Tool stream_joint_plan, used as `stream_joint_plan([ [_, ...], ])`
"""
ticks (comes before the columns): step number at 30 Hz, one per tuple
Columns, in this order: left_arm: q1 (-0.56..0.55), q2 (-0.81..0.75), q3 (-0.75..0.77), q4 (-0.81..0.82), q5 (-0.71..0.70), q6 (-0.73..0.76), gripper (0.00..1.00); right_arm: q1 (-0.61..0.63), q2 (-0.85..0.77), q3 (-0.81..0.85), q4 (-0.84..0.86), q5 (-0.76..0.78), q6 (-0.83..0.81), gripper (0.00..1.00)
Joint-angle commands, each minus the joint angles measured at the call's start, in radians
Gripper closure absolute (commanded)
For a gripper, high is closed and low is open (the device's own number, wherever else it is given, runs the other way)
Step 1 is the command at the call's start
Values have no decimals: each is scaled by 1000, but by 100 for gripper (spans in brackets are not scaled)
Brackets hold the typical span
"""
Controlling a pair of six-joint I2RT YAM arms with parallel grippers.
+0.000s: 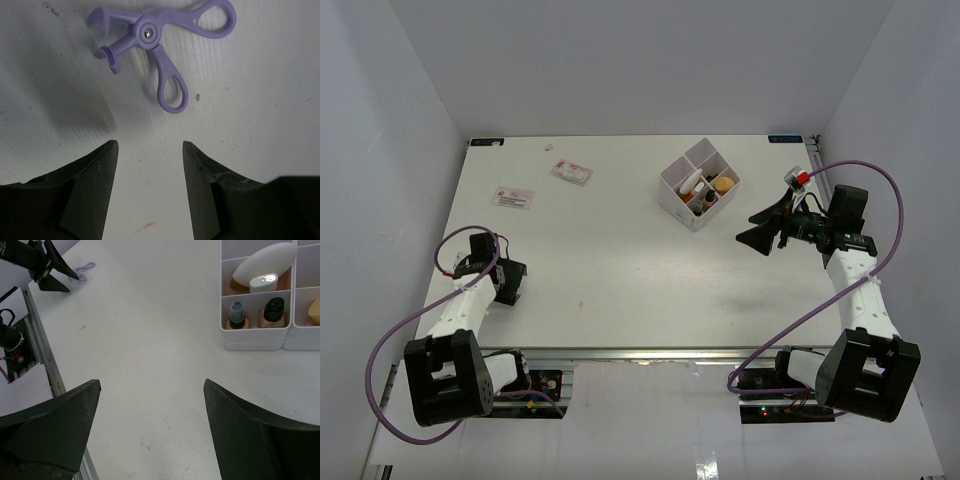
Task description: Organize the makeup
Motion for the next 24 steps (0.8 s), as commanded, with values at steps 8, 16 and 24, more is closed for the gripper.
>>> stream_joint_plan([
  [8, 18, 41, -57, 131, -78, -75, 40, -4, -14, -5, 5, -40, -4, 10],
  [16, 26, 90, -72, 189, -112, -133, 44, -3, -14, -7, 5, -49, -4, 10],
  [24, 29, 85, -100, 235, -120, -170, 64, -4, -15, -8, 5, -52, -3, 10],
])
